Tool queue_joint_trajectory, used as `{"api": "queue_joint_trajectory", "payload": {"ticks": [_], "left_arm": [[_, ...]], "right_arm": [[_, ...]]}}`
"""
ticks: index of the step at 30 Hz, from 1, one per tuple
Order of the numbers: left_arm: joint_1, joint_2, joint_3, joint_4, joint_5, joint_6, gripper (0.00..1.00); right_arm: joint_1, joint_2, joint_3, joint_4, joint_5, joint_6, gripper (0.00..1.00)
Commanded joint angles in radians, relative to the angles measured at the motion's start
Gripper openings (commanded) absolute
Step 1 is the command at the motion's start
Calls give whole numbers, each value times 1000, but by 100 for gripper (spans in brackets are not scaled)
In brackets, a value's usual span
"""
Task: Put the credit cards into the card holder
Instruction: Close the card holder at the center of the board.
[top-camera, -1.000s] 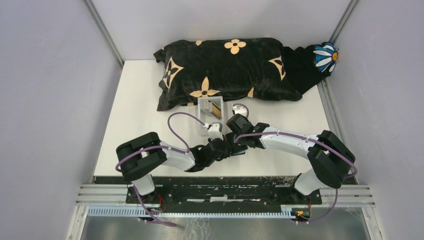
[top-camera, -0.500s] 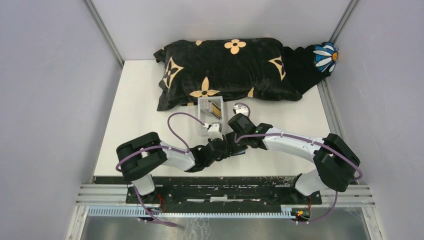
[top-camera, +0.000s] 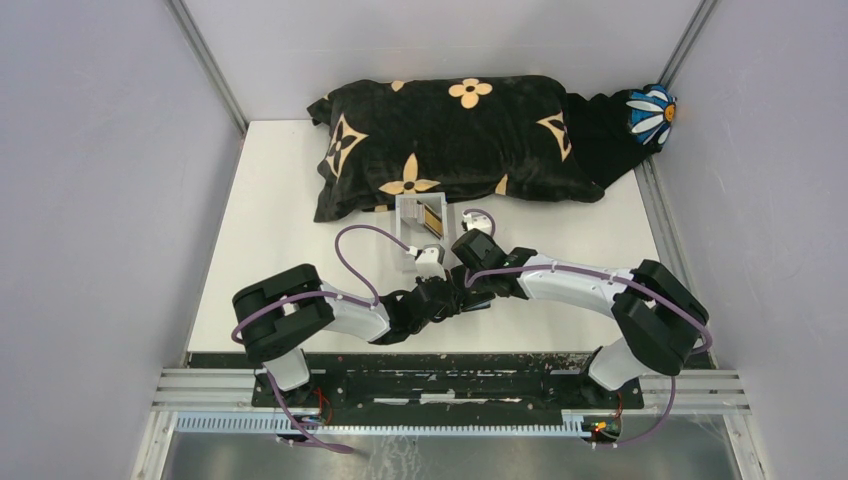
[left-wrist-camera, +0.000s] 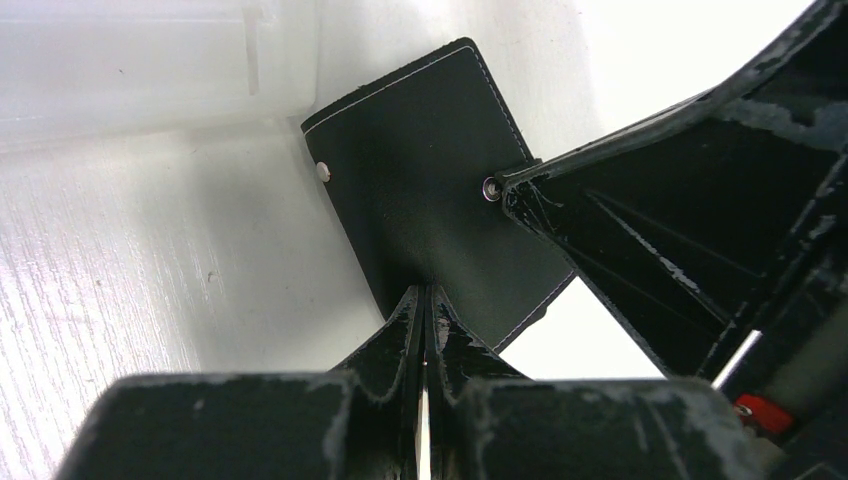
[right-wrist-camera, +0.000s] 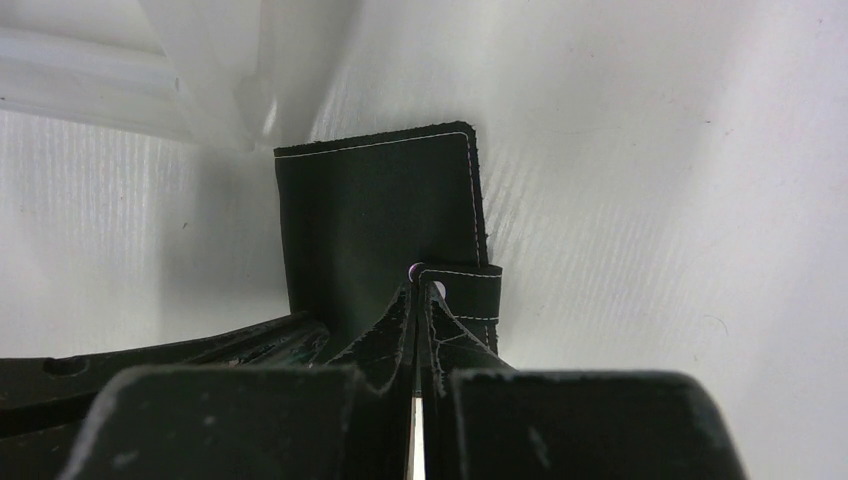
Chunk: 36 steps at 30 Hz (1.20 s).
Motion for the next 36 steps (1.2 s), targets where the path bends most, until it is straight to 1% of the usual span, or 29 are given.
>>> {"api": "queue_joint_trajectory", "payload": {"ticks": [1,19,36], "left_arm": [[0,18,-3,-10,0,35,6],[1,32,0,-5,6,34,6],[3,35,-2,-2,6,32,6]], "right_arm": [[13,9,4,69,-35,11,1],[12,11,0,105,-25,3,1],[13,44,3,129,-31,2,1]]}}
